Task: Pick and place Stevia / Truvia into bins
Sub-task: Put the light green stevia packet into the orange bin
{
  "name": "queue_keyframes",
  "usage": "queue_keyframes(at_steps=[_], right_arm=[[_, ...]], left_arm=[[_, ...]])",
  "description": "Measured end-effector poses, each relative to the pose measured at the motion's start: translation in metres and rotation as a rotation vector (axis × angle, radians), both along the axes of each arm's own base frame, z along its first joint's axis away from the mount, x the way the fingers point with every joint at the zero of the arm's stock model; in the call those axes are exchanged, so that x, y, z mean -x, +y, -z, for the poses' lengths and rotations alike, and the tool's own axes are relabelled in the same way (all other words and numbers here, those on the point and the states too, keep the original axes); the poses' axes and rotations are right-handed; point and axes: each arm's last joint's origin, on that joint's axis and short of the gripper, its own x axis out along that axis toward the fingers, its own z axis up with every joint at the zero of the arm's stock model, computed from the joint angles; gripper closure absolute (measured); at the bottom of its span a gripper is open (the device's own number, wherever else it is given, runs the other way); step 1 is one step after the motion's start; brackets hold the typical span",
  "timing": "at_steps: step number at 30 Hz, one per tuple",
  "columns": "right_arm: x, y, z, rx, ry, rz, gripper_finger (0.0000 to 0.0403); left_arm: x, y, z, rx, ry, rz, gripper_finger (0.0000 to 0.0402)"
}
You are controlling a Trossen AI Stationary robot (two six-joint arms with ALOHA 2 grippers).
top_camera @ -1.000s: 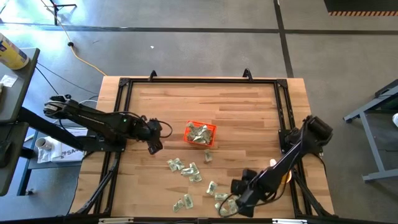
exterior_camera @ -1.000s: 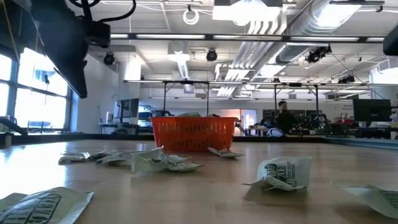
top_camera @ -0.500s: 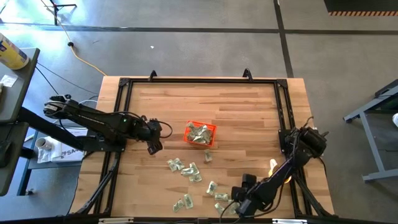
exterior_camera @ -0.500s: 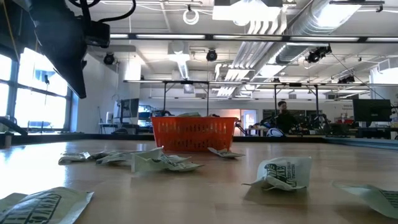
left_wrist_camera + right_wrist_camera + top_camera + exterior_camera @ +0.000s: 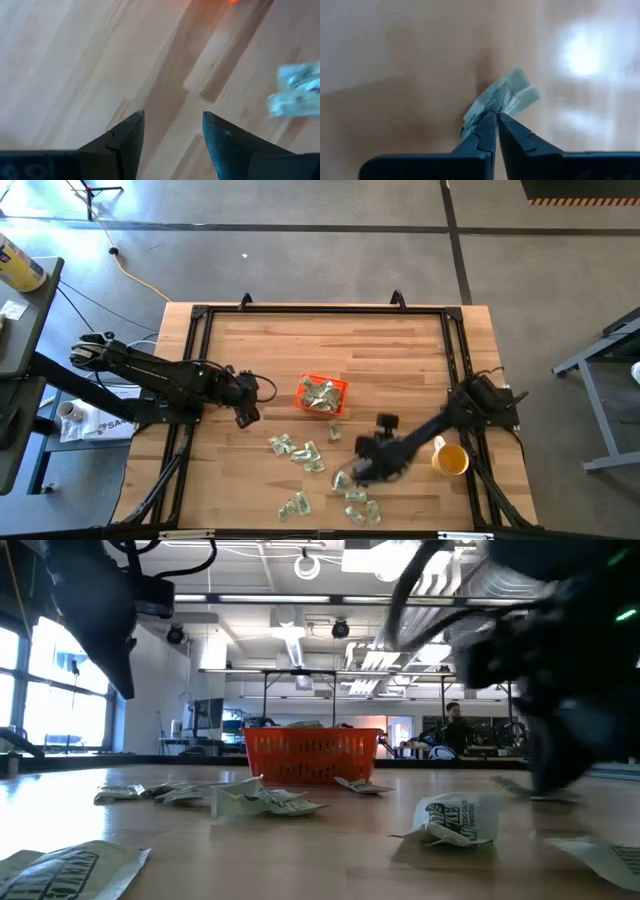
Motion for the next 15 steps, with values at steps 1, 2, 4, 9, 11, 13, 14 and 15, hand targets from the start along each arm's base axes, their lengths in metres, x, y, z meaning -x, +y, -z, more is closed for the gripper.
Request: queue_keyframes(at_steps=[1, 2, 4, 9, 11, 13, 14, 15], right_arm=[[-0.003, -0.007, -0.001, 0.016, 0.006, 0.01, 0.0387], [-0.005, -0.014, -0.003, 0.022, 0.014, 0.015, 0.0388], [-0.009, -0.026, -0.009, 0.025, 0.014, 0.021, 0.0397], [-0.005, -0.064, -0.035, 0.143, 0.066, 0.108, 0.0398], [-0.008, -0.082, -0.046, 0.15, 0.032, 0.157, 0.0401], [-0.015, -0.102, -0.058, 0.132, -0.054, 0.229, 0.0401], [-0.019, -0.113, -0.065, 0.111, -0.109, 0.271, 0.0401], [-0.024, -0.125, -0.07, 0.089, -0.164, 0.311, 0.0402]], left_arm=[[0.002, 0.001, 0.001, -0.016, 0.022, -0.001, 0.017], [0.005, 0.002, 0.001, -0.037, 0.049, -0.005, 0.017], [0.01, 0.004, 0.002, -0.069, 0.103, -0.007, 0.017], [0.021, 0.007, 0.003, -0.149, 0.227, 0.021, 0.017], [0.023, 0.008, 0.003, -0.175, 0.249, 0.036, 0.017], [0.024, 0.009, 0.002, -0.207, 0.248, 0.047, 0.017], [0.026, 0.01, 0.003, -0.219, 0.242, 0.048, 0.017], [0.027, 0.011, 0.004, -0.223, 0.236, 0.043, 0.017]])
